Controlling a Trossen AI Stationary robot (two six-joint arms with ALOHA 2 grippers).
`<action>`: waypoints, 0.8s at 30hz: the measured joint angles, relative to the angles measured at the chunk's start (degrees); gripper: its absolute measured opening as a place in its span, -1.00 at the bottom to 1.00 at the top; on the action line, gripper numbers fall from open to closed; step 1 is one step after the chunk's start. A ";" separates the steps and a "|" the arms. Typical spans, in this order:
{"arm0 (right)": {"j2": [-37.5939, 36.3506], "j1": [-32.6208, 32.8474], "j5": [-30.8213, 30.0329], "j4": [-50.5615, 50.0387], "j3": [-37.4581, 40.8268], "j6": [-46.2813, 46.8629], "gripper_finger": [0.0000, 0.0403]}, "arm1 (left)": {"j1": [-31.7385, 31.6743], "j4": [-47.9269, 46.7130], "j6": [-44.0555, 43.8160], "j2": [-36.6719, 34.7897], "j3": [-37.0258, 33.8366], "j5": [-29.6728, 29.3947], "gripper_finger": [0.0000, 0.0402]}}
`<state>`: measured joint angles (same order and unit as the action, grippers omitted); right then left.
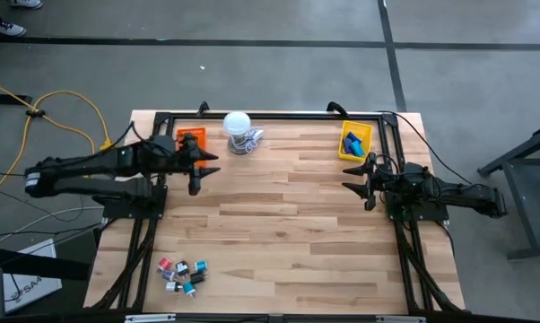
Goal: Pick & Place Office items
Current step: Put the top light blue charger adapter into the orange basket
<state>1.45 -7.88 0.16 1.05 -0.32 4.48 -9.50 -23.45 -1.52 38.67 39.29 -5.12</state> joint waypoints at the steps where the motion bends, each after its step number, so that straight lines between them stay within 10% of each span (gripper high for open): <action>1: -0.01 0.00 0.00 0.01 0.01 -0.01 -0.03 | 1.48 -0.71 -0.17 0.88 0.76 -0.95 -0.17; 24: 0.00 0.00 0.00 0.00 -0.01 -0.01 -0.03 | 30.68 -10.42 -22.48 17.25 7.69 -16.33 -0.17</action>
<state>1.45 -7.88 0.16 1.04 -0.33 4.48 21.17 -33.87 -23.99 55.93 46.98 -21.45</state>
